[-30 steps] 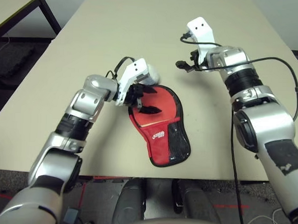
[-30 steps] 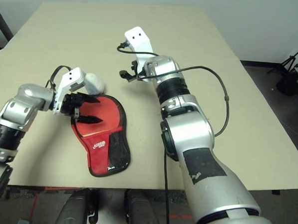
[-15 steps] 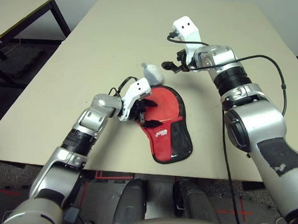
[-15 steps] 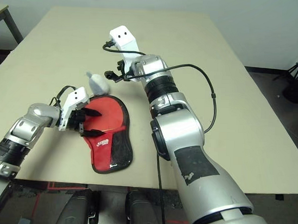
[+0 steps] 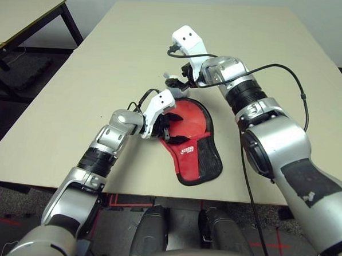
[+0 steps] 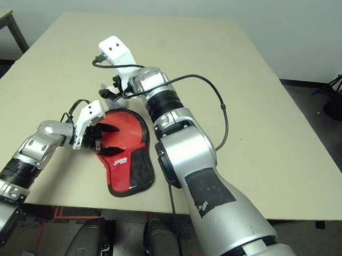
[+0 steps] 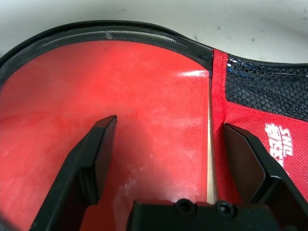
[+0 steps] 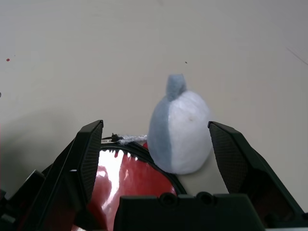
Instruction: Store the ping-pong paddle in its case and zip it.
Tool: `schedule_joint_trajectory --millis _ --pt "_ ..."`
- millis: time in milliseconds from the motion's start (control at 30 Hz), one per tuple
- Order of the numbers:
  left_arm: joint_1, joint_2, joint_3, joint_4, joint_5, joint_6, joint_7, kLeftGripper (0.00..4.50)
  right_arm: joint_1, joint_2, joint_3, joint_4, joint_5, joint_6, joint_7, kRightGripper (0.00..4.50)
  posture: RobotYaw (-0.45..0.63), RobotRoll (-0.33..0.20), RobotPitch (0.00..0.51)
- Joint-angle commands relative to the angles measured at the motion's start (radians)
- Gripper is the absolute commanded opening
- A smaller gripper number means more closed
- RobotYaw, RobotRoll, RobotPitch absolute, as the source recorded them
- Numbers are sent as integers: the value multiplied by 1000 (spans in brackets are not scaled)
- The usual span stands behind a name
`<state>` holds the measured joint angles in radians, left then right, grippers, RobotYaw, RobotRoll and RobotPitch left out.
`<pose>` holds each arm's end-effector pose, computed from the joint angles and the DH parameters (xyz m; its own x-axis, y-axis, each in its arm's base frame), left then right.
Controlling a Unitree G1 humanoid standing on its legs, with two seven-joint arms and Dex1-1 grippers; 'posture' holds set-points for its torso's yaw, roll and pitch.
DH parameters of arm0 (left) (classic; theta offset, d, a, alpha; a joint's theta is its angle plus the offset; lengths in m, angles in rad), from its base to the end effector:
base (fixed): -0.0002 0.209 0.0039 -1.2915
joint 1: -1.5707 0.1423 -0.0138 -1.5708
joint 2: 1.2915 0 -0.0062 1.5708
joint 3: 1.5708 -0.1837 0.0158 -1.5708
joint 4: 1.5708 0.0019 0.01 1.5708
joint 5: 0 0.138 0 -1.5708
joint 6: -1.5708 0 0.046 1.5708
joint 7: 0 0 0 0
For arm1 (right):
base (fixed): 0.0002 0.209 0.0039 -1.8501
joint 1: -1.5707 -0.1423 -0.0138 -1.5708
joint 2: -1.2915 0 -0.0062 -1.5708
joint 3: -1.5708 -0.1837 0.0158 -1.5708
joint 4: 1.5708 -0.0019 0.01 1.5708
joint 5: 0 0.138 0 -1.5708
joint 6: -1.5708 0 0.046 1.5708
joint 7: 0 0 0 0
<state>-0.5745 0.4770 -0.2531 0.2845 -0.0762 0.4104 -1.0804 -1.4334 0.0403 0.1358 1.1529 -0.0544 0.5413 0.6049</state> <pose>0.3019 0.1878 0.1193 0.3500 -0.7853 -0.5108 0.9268 0.3697 0.0667 0.3640 -0.0275 0.2249 0.5889 0.6485 -0.4824 -0.7846 0.6018 -0.1489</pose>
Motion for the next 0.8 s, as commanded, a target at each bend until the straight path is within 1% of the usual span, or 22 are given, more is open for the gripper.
schedule_joint_trajectory --millis 33,133,400,533,800 --pt "43 11 -53 11 32 44 2 4458 -4 23 -8 54 -16 -75 -62 4500 58 0 104" --pt "46 19 -55 -11 29 58 -4 4458 -2 21 -14 89 -25 -127 -112 4500 63 0 108" --pt "50 34 -64 -58 22 85 -15 4458 19 21 -50 153 -26 -169 -190 4500 73 0 115" --pt "48 40 -66 -70 20 95 -17 4458 35 38 -69 167 -19 -157 -192 4500 79 0 119" --pt "56 50 -67 -101 13 115 -15 4458 55 75 -64 179 -40 -161 -185 4500 118 0 122"
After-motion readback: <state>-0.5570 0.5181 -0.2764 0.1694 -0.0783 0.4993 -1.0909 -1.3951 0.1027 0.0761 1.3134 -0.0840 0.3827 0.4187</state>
